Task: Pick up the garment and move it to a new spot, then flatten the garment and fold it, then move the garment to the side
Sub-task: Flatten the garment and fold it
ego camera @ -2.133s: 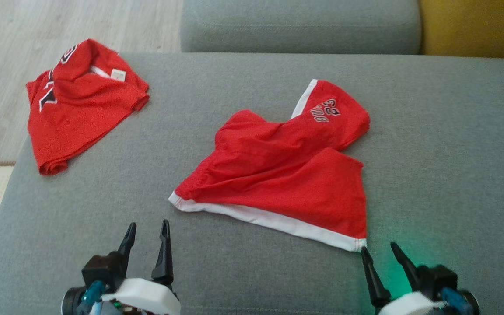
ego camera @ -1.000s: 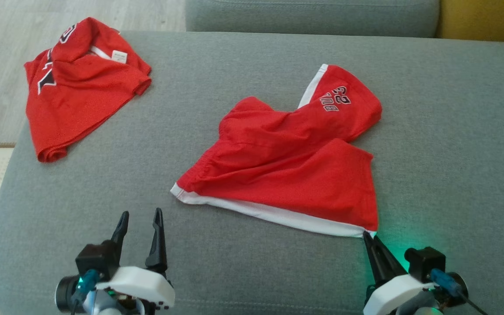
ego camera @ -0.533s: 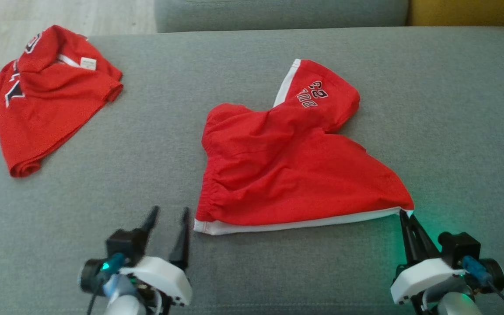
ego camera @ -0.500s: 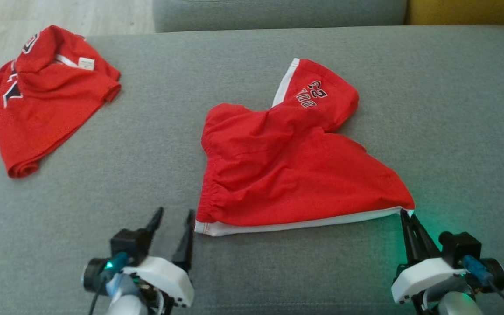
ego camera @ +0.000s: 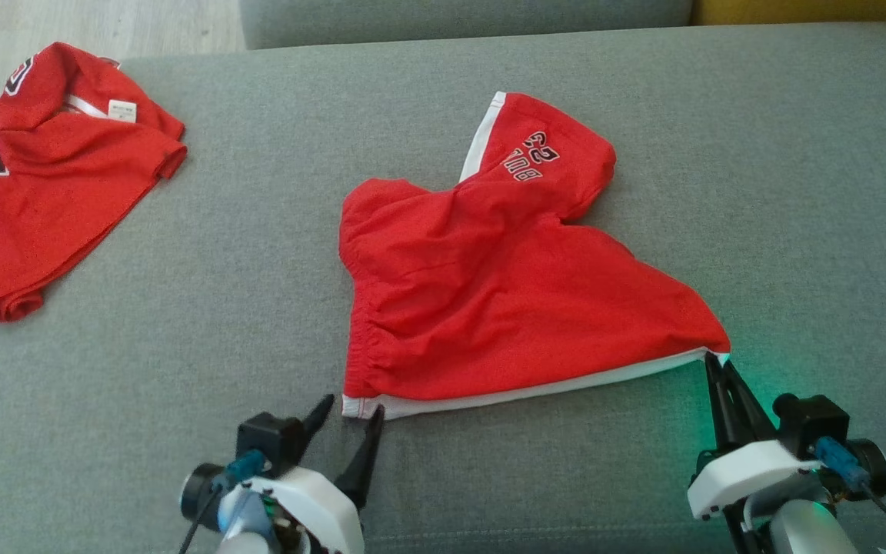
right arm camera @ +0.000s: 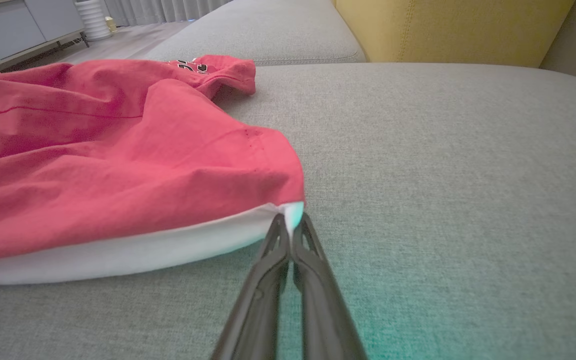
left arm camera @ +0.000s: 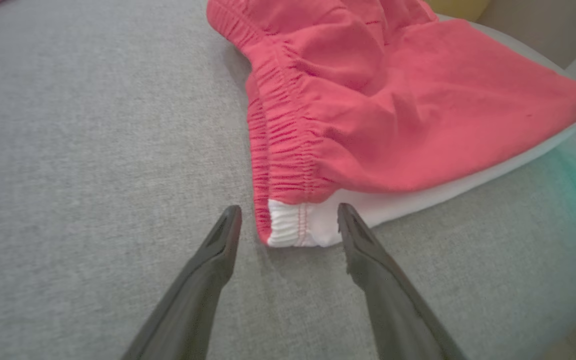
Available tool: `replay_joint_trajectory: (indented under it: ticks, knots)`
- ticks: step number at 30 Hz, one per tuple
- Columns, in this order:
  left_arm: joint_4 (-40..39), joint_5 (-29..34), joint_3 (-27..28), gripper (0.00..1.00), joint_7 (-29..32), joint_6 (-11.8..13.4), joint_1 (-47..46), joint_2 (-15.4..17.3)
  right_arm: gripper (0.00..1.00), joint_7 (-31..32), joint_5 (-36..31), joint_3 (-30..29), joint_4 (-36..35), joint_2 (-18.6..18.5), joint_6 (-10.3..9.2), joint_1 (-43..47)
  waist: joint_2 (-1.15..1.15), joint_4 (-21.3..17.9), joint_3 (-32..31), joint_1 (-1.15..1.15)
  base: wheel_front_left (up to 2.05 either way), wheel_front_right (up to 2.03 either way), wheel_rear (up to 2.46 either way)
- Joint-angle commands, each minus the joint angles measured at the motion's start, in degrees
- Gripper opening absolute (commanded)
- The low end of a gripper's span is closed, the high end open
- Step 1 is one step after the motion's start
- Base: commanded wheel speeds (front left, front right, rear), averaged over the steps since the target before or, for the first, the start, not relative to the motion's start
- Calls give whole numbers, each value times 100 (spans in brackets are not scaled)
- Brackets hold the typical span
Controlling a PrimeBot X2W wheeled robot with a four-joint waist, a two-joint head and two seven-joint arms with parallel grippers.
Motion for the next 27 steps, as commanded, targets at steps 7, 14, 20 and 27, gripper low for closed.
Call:
replay_joint_trajectory:
  ticks: [7, 14, 20, 27]
  knots:
    - [30, -158, -111, 29, 117, -82, -228, 101, 0, -37, 30, 189, -181, -32, -4, -222, 0, -47, -19, 0, 0, 0, 0]
    - [147, -224, -199, 0, -54, -94, -252, 110, 0, -37, 36, 204, -183, -32, -4, -176, 0, -79, -145, 0, 0, 0, 0]
    - [-15, -381, -129, 0, -473, -102, -262, 84, 0, -37, 98, 206, -482, -32, -4, -118, 0, -99, -389, 0, 0, 0, 0]
    - [-961, -744, 123, 0, -669, -115, -247, 106, 0, -37, 201, 98, -1502, -32, -4, -63, 0, -96, -844, 0, 0, 0, 0]
